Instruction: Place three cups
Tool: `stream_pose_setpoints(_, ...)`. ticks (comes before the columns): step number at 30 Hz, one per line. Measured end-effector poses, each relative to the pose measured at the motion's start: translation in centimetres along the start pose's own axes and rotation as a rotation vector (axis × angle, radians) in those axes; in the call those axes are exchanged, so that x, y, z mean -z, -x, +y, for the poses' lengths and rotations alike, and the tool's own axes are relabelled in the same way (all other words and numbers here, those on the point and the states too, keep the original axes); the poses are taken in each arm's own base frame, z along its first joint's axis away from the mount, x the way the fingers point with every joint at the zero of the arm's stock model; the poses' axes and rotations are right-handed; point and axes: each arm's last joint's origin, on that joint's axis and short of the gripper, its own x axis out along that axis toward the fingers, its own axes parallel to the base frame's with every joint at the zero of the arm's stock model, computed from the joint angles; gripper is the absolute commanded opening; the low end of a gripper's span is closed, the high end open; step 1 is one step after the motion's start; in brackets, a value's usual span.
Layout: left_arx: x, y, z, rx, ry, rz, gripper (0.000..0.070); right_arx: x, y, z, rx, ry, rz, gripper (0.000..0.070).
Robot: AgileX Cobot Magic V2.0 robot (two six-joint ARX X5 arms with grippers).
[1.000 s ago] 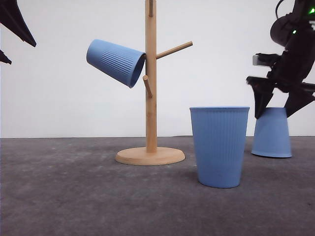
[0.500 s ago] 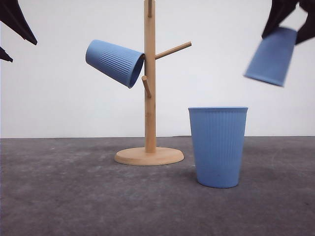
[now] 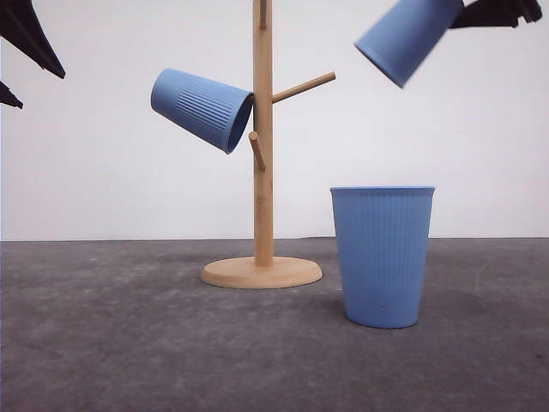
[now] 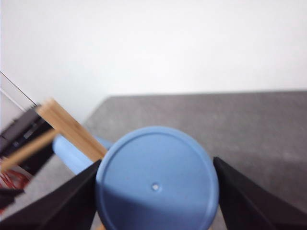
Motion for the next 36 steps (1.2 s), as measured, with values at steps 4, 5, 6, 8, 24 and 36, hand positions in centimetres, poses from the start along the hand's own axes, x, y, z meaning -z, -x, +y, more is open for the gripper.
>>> stream_pose_setpoints(4, 0.0, 0.0, 0.0, 0.000, 0.000, 0.000, 0.0389, 0.3, -1.1, 0.1, -0.028, -0.048, 0.016, 0.0348)
stream_pose_setpoints(5, 0.0, 0.0, 0.0, 0.000, 0.000, 0.000, 0.0389, 0.6, -1.5, 0.0, -0.035, -0.061, 0.029, 0.0348)
stream_pose_setpoints(6, 0.0, 0.0, 0.0, 0.000, 0.000, 0.000, 0.0389, 0.8, -2.0, -0.1, -0.043, -0.073, 0.044, 0.0348)
stream_pose_setpoints(8, 0.0, 0.0, 0.0, 0.000, 0.000, 0.000, 0.0388, 1.4, -3.0, -0.2, -0.060, -0.089, 0.073, 0.0348)
stream_pose_setpoints(24, 0.0, 0.0, 0.0, 0.000, 0.000, 0.000, 0.0389, 4.3, -8.6, -1.0, -0.149, -0.108, 0.162, 0.0348)
stream_pose_setpoints(36, 0.0, 0.0, 0.0, 0.000, 0.000, 0.000, 0.0389, 5.2, -10.1, -0.6, -0.153, -0.105, 0.174, 0.0451)
